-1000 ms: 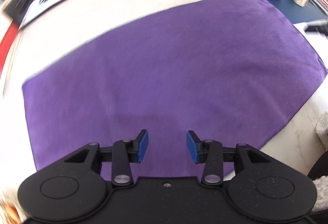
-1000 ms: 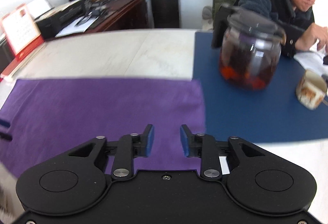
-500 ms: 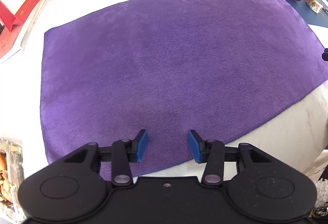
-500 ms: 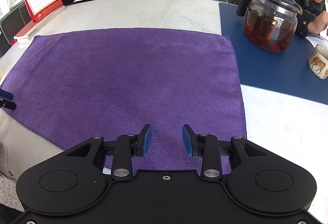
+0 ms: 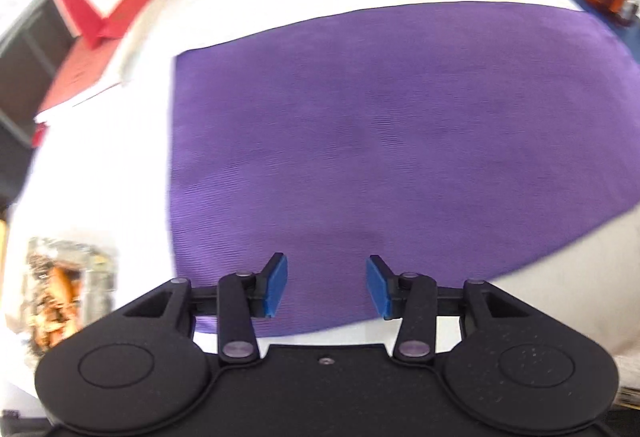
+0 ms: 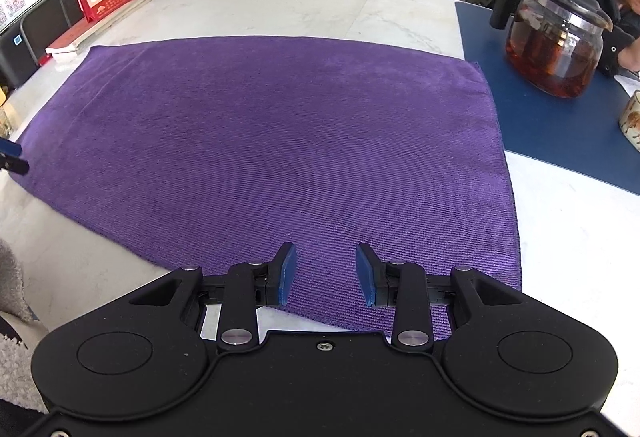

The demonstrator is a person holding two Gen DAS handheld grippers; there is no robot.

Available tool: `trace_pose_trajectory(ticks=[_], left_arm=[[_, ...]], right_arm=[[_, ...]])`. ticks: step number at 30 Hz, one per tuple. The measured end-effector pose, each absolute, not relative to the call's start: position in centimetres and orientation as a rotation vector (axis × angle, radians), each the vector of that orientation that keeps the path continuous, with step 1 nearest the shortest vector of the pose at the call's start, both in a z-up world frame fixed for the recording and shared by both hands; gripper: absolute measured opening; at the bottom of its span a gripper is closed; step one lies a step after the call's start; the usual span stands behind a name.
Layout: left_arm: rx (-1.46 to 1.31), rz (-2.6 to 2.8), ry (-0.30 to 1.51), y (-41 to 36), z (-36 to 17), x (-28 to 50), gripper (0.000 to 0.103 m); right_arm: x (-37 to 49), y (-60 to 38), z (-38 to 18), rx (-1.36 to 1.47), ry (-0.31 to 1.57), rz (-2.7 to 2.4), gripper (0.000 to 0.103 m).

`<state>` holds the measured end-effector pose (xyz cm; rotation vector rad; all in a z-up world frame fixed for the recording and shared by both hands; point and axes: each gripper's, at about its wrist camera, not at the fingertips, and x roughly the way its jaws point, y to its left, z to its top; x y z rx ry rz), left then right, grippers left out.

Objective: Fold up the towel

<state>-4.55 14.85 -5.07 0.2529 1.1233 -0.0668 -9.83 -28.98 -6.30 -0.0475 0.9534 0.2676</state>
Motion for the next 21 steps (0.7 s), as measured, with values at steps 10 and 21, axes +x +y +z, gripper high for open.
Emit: trace_pose_trajectory(ticks=[10,21], left_arm=[[0.127,0.049,1.128,17.5,-5.7,-4.8,0.045],[0.018,0.085,1.151,19.3,-5.4,-5.3,0.053]], right_arm=[[-9.3,-27.8,-7.3,-0.059,0.966,0.289,0.043],[-9.3,-27.6,-7.4,-0.058,0.979,0.307,0.050]])
